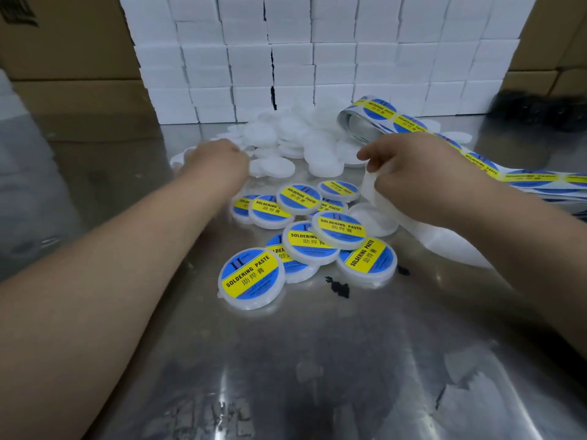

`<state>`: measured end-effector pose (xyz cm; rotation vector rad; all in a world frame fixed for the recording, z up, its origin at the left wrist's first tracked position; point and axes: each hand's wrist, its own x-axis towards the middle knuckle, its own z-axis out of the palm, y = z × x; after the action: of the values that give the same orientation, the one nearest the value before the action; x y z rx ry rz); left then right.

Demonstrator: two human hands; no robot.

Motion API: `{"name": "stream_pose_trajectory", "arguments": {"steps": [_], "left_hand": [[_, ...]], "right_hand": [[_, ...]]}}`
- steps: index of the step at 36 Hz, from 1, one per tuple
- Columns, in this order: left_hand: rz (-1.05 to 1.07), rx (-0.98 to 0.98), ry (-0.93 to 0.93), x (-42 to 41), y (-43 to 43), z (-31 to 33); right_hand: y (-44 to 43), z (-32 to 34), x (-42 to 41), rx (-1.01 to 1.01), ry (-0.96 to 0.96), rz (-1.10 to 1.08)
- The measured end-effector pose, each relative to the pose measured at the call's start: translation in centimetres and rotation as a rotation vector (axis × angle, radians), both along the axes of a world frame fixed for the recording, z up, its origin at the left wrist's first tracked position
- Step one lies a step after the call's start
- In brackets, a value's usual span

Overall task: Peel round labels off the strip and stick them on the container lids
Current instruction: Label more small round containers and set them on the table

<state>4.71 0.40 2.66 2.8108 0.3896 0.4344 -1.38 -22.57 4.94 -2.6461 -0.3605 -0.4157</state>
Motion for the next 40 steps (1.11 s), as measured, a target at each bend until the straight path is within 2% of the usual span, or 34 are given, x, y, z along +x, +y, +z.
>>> {"name": "stream_pose_trajectory", "arguments": {"steps": [2, 4, 8, 11, 13, 15, 19, 23, 28, 35, 40], "left_hand": [[0.1, 0.006, 0.096, 0.3, 1.3, -0.8], [0.08, -0.039, 0.153, 0.7, 2.2, -1.9], [0.013, -0.043, 0.124, 1.4, 2.1, -2.5], [-0.215, -0.203, -0.01, 1.2, 1.3, -2.5], [-0.356, -0.239, 0.028, 0.9, 0.9, -2.6], [-0.393, -0.252, 0.066, 0.7, 0.8, -2.8], [-0.322, -0.399, -0.037, 0.9, 0.9, -2.7], [-0.307, -0.25, -0.019, 1.3, 1.1, -2.9], [-0.226, -0.319, -0.012, 1.3, 1.2, -2.7], [-0.128, -0.401, -0.103, 1.3, 1.0, -2.6], [-0.231, -0.355, -0.141, 1.2, 0.9, -2.8]], "right_hand": [[-0.1, 0.0, 0.0, -0.023, 0.001, -0.016], [-0.1, -0.1, 0.1, -0.051, -0.013, -0.036], [-0.1, -0.1, 0.2, -0.121, -0.025, -0.084], [-0.1, -0.2, 0.3, -0.153, -0.015, -0.111], [-0.2, -0.3, 0.3, -0.169, -0.009, -0.125], [-0.3, -0.3, 0.4, -0.188, -0.007, -0.126], [-0.1, -0.5, 0.4, -0.192, 0.003, -0.103], [-0.1, -0.3, 0.4, -0.17, 0.017, -0.116], [0.0, -0.3, 0.4, -0.146, 0.022, -0.119], [-0.1, -0.5, 0.8, -0.142, 0.001, -0.103], [-0.1, -0.6, 0.8, -0.158, -0.012, -0.096]]}}
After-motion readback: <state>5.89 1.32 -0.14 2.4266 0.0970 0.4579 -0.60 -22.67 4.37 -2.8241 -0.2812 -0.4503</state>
